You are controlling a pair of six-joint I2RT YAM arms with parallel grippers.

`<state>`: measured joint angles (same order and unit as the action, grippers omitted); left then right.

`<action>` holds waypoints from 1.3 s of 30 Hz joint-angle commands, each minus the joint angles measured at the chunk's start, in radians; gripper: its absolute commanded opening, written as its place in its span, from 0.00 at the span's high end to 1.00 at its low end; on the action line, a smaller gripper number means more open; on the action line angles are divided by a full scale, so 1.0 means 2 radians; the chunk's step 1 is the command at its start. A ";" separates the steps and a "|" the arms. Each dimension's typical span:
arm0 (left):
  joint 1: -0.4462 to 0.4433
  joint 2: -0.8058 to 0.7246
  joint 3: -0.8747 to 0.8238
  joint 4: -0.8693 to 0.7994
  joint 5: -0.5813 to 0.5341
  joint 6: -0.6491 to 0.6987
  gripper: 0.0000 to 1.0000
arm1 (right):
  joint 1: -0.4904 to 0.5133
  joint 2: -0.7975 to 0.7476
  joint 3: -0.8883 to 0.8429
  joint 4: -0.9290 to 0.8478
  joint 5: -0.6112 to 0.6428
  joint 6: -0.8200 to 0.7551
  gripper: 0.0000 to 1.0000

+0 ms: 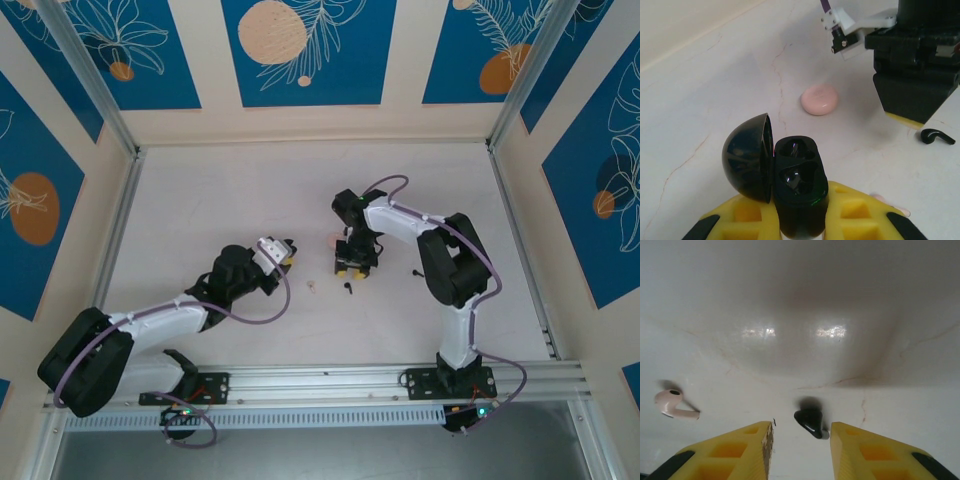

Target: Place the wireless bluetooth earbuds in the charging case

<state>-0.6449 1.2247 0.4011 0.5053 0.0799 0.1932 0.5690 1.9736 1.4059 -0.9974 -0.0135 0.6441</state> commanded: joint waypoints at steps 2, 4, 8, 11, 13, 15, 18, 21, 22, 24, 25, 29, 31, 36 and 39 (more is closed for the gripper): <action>-0.002 -0.006 0.004 -0.004 -0.005 0.007 0.94 | 0.006 0.014 0.011 -0.027 -0.027 -0.017 0.64; -0.003 -0.005 0.004 -0.003 -0.004 0.006 0.94 | 0.007 0.019 0.010 -0.026 -0.028 -0.019 0.64; -0.002 -0.002 0.003 0.002 0.001 0.000 0.94 | 0.010 0.029 0.013 -0.024 -0.023 -0.021 0.64; -0.003 0.001 0.003 0.005 0.002 -0.004 0.94 | 0.011 0.037 0.014 -0.023 -0.022 -0.024 0.65; -0.003 0.000 0.003 0.005 0.002 -0.004 0.94 | 0.012 0.042 0.016 -0.024 -0.020 -0.025 0.65; -0.003 -0.002 0.003 0.004 0.000 -0.004 0.94 | 0.012 0.045 0.017 -0.026 -0.014 -0.028 0.67; -0.003 -0.005 0.003 0.001 -0.002 -0.002 0.94 | 0.012 0.052 0.018 -0.025 -0.006 -0.030 0.70; -0.003 -0.005 0.002 -0.003 -0.004 -0.002 0.94 | 0.012 0.053 0.016 -0.022 -0.001 -0.030 0.73; -0.003 -0.005 0.001 -0.003 -0.003 -0.002 0.94 | 0.012 0.053 0.015 -0.022 -0.001 -0.029 0.73; -0.003 -0.005 0.001 -0.004 -0.004 -0.002 0.94 | 0.012 0.054 0.013 -0.023 -0.001 -0.028 0.73; -0.003 -0.005 0.000 -0.004 -0.004 -0.002 0.94 | 0.013 0.053 0.013 -0.023 -0.002 -0.028 0.72; -0.003 -0.006 0.000 -0.005 -0.005 -0.003 0.94 | 0.015 0.052 0.009 -0.027 0.005 -0.026 0.74; -0.003 -0.006 0.000 -0.005 -0.004 -0.004 0.94 | 0.016 0.047 0.006 -0.027 0.007 -0.024 0.75; -0.003 0.004 -0.005 0.009 0.007 -0.006 0.94 | 0.016 0.022 -0.008 -0.012 0.015 -0.016 0.77; -0.003 0.022 -0.011 0.040 0.025 -0.014 0.94 | 0.016 -0.001 -0.025 0.009 0.017 -0.007 0.77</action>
<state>-0.6449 1.2430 0.3977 0.5270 0.0856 0.1867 0.5922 2.0220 1.3911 -1.0065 0.0078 0.6025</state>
